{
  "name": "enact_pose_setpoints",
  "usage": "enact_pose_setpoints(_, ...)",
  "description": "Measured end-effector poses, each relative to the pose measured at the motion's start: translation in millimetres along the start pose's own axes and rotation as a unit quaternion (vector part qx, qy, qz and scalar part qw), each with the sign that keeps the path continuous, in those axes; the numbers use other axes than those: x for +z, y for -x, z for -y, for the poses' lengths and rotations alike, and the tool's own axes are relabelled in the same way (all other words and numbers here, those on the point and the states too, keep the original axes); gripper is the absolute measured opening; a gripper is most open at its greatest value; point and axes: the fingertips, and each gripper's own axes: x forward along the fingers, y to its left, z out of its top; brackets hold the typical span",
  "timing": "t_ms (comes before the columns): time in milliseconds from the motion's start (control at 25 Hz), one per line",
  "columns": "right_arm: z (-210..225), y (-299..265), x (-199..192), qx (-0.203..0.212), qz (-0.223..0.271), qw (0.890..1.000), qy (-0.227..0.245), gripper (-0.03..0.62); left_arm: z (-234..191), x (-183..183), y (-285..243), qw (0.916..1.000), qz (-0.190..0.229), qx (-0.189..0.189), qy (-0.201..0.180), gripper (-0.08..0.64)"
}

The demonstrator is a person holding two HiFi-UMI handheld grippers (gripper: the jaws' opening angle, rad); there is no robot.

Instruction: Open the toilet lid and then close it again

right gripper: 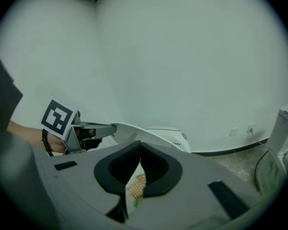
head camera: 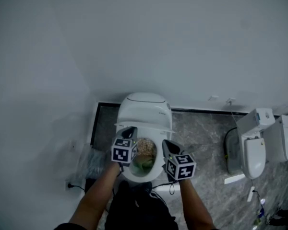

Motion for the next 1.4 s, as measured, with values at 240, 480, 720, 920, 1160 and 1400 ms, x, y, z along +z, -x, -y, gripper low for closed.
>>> enact_pose_setpoints(240,2,-18,17,-0.017,-0.001,1.000,-0.012,0.011,-12,27,-24,0.9998,0.001,-0.014,-0.012,0.008)
enact_pose_setpoints(480,2,-23,37,-0.054,0.013,0.998,-0.037,0.012,-20,52,-45,0.9991,0.000,-0.035,-0.025,0.008)
enact_pose_setpoints(720,4,-31,41,-0.088,0.019,0.994,-0.064,0.011,-31,74,-69,0.9975,-0.001,-0.054,-0.045,0.008)
enact_pose_setpoints(920,9,-34,46,-0.112,0.025,0.990,-0.081,0.011,-35,90,-91,0.9958,-0.004,-0.068,-0.061,0.008)
enact_pose_setpoints(1160,11,-35,46,-0.132,0.029,0.986,-0.095,0.011,-43,94,-111,0.9942,-0.016,-0.077,-0.074,0.008)
enact_pose_setpoints(1400,14,-33,43,-0.148,0.028,0.983,-0.106,0.011,-50,93,-127,0.9933,-0.027,-0.080,-0.078,0.008)
